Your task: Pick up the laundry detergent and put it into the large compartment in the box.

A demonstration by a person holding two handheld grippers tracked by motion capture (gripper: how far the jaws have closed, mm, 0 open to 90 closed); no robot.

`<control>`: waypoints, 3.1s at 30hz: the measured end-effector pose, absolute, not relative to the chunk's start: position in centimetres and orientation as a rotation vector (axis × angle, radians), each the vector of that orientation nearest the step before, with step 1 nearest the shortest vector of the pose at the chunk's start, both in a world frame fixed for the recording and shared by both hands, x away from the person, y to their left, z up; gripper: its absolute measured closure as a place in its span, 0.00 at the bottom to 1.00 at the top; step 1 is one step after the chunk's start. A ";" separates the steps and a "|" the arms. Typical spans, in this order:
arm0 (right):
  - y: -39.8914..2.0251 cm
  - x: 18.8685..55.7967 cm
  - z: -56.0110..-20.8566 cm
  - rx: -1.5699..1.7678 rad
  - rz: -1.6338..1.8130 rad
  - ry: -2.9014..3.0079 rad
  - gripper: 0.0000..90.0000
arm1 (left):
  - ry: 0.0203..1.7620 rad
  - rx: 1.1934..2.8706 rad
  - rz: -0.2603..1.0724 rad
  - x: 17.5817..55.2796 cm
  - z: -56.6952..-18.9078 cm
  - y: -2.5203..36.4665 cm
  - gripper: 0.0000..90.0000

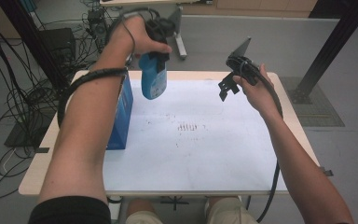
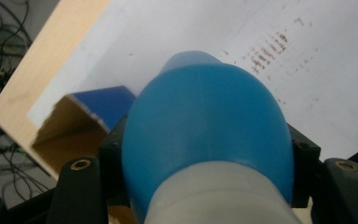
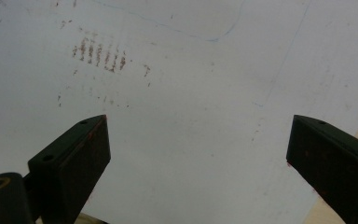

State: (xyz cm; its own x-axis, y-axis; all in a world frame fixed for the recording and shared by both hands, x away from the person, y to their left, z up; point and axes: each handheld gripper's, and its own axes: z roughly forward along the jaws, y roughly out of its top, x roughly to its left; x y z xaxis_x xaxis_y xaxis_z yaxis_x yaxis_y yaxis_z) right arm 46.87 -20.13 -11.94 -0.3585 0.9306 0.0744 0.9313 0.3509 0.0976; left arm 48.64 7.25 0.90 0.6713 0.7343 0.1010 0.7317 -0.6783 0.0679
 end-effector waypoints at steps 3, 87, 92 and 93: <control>-20.2 46.8 -11.8 -1.773 -0.199 -2.579 0.07 | 1.365 2.780 0.194 48.3 4.1 8.3 0.41; -20.0 46.1 -12.0 -1.740 -0.205 -2.599 0.07 | 2.159 2.168 0.143 44.7 5.1 23.9 0.41; -19.9 46.1 -12.0 -1.740 -0.201 -2.599 0.07 | 2.162 2.170 0.115 44.9 3.5 24.3 0.41; -19.8 46.1 -12.1 -1.740 -0.200 -2.598 0.07 | 2.161 2.171 0.112 44.9 3.2 24.4 0.41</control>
State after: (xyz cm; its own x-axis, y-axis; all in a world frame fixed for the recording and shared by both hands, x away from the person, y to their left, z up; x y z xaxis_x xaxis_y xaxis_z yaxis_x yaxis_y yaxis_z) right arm 46.11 -19.85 -12.05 -0.3835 0.9202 0.0781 0.9213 0.3753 0.1014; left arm 44.91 24.36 3.20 0.0044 1.0000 -0.0018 0.9944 -0.0042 0.1054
